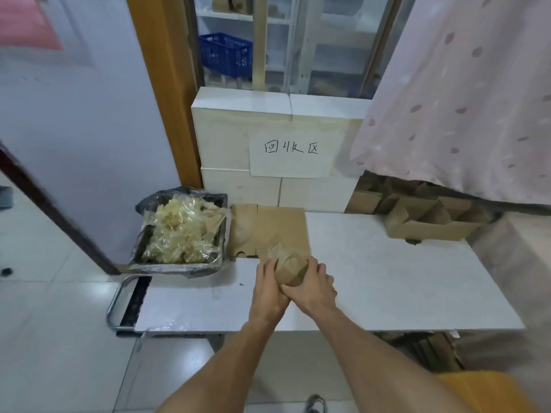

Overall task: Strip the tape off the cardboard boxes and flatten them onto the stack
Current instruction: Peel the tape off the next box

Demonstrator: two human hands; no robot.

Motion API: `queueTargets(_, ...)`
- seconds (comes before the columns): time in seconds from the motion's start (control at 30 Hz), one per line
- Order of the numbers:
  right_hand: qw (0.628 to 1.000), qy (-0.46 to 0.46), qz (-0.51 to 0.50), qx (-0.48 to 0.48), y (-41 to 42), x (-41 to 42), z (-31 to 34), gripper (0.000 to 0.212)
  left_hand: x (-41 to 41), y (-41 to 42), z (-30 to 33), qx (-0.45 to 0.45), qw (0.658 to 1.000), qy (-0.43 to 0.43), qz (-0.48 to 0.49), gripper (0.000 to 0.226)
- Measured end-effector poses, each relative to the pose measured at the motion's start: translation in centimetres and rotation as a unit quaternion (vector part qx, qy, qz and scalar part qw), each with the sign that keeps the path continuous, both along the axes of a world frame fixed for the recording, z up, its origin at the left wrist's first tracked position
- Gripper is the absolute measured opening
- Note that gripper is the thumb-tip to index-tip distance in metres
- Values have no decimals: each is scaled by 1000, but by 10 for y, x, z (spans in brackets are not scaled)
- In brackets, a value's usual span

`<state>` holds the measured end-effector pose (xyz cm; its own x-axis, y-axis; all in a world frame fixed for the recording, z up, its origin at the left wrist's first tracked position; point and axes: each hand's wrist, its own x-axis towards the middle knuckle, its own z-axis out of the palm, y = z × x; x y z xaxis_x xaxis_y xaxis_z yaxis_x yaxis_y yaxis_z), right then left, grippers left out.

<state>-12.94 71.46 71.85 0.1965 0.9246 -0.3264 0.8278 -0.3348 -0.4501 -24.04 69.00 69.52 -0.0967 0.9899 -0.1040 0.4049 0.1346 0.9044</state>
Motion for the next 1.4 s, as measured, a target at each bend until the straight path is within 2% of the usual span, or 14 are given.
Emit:
queueTargets(0.1,999,-36,12,9,4,-8,-7,102,-13,-3,-5,7,999,25,-36,80)
queueTargets(0.2,998,-45,-2,35,7,-19,-7,98,-26,3,-4,24,996,61,-58,81)
queueTargets(0.33,996,28,-59,65,10,-26,-2,96,-31,11,5,53,996,53,-38,71)
queueTargets(0.43,986,80,-93,109,13,-24,3,98,-27,16,10,43,998,4,39,60)
queueTargets(0.5,985,84,-75,128,17,-20,5,100,-25,21,12,47,997,0,57,50)
queueTargets(0.63,988,68,-48,132,21,-14,3,92,-21,31,14,41,999,-20,27,72)
queueTargets(0.77,987,37,-36,151,22,-12,2,86,-11,40,13,35,998,-26,45,74)
queueTargets(0.93,978,-46,9,203,23,-4,-3,79,-3,47,9,44,999,-5,31,59)
queueTargets(1.03,976,-47,30,210,27,0,-1,79,5,52,13,54,997,12,52,50)
queueTargets(1.17,970,-48,86,221,31,11,2,71,17,61,16,38,998,-9,47,48)
queueTargets(1.3,972,-7,95,213,39,28,5,57,30,70,16,46,998,-8,33,40)
queueTargets(1.4,974,24,104,201,49,46,2,67,45,82,15,29,999,-20,13,38)
